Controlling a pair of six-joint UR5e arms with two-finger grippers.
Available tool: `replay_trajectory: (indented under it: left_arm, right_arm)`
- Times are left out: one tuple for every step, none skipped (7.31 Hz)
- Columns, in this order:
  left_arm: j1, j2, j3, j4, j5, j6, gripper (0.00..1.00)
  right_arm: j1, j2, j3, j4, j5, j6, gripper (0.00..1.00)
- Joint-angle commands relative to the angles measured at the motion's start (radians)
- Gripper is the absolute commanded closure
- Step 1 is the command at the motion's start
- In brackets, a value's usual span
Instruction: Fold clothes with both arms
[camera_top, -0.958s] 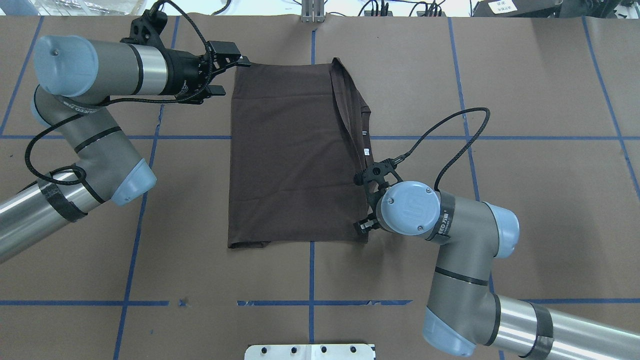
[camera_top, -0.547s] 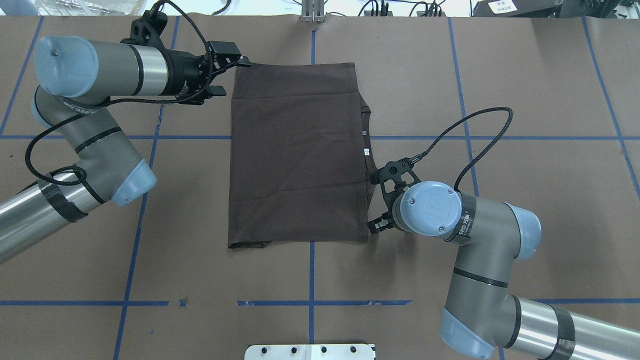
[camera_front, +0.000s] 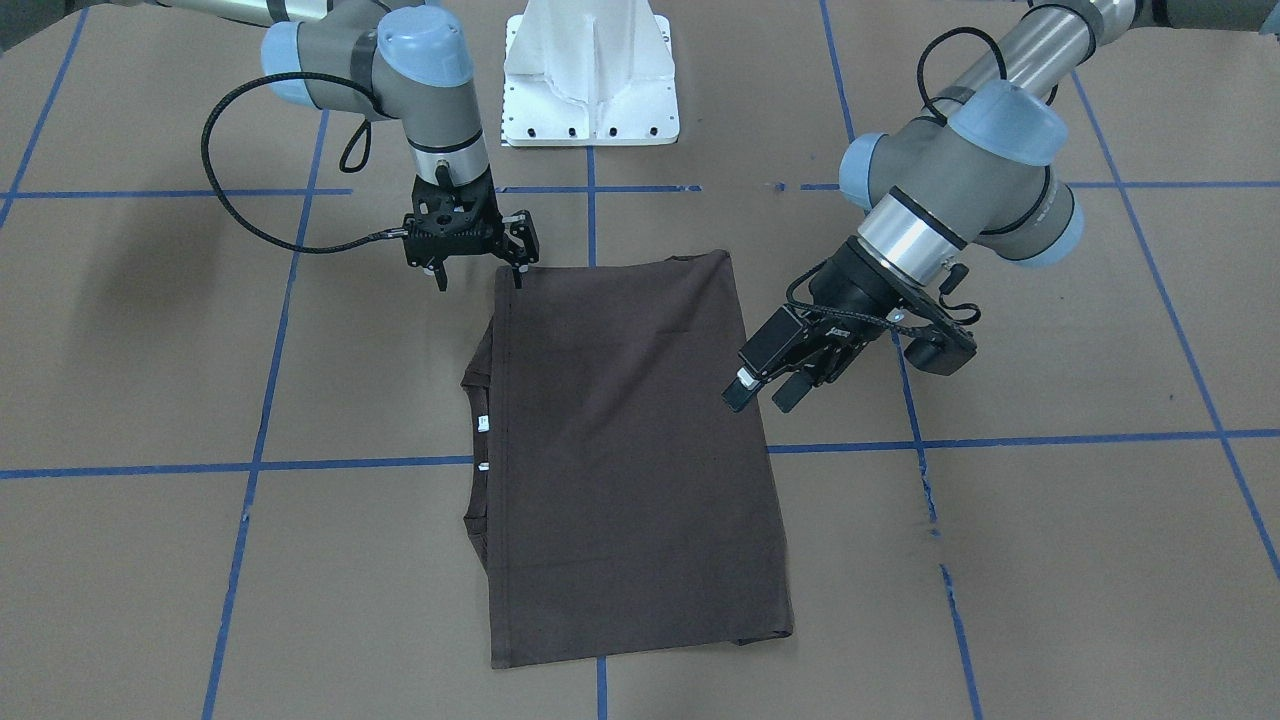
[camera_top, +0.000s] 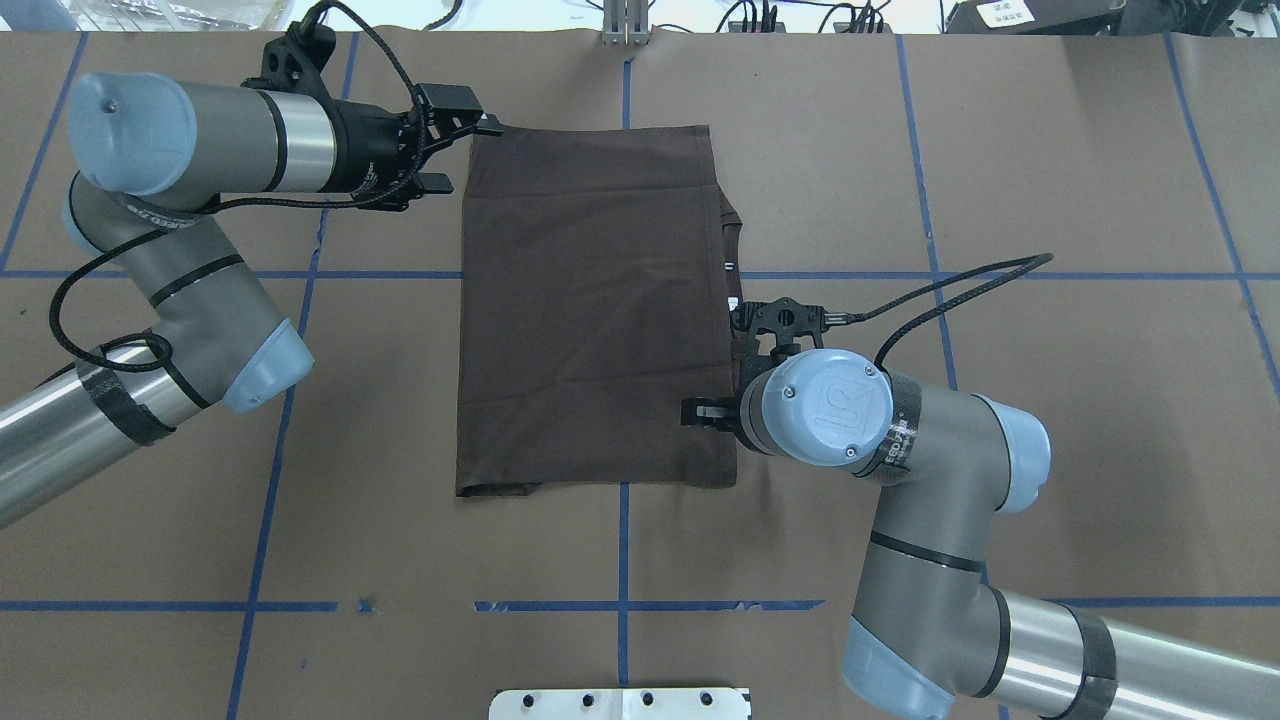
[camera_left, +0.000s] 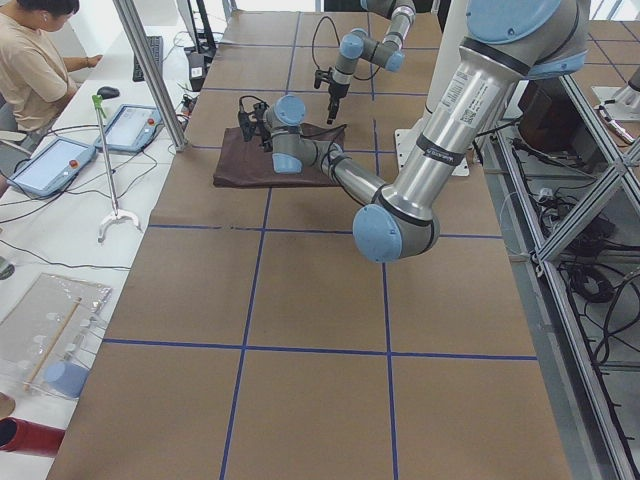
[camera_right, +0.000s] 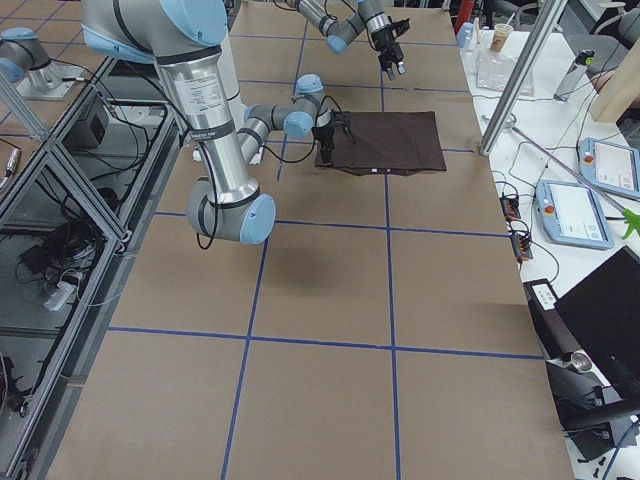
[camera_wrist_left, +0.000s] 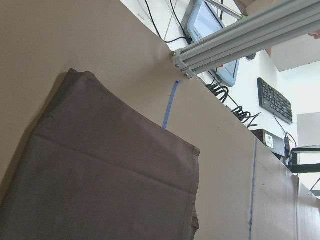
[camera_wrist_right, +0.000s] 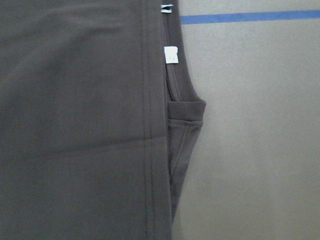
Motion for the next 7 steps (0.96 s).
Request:
replay_trajectory:
  left_arm:
    - [0.001, 0.006, 0.002, 0.002, -0.001, -0.003, 0.0]
    - [0.001, 0.009, 0.002, 0.006, -0.001, -0.016, 0.0]
    - [0.001, 0.009, 0.005, 0.005, -0.001, -0.016, 0.0]
    - [0.005, 0.006, 0.011, 0.018, 0.006, -0.021, 0.0]
    - [0.005, 0.008, 0.013, 0.019, 0.006, -0.023, 0.0]
    - [0.007, 0.008, 0.011, 0.019, 0.005, -0.023, 0.0]
    - [0.007, 0.008, 0.011, 0.017, 0.005, -0.032, 0.0]
  right_arm:
    - [-0.043, 0.002, 0.001, 0.002, -0.006, 0.373, 0.2]
    - [-0.075, 0.004, -0.009, 0.002, -0.01, 0.464, 0.25]
    - [-0.08, 0.007, -0.015, 0.045, -0.01, 0.524, 0.27]
    - [-0.079, 0.008, -0.068, 0.123, -0.012, 0.567, 0.27]
    - [-0.074, 0.016, -0.097, 0.149, -0.012, 0.574, 0.27]
    - [-0.062, 0.017, -0.096, 0.15, -0.01, 0.573, 0.27]
    - [-0.05, 0.019, -0.089, 0.148, -0.004, 0.568, 0.27]
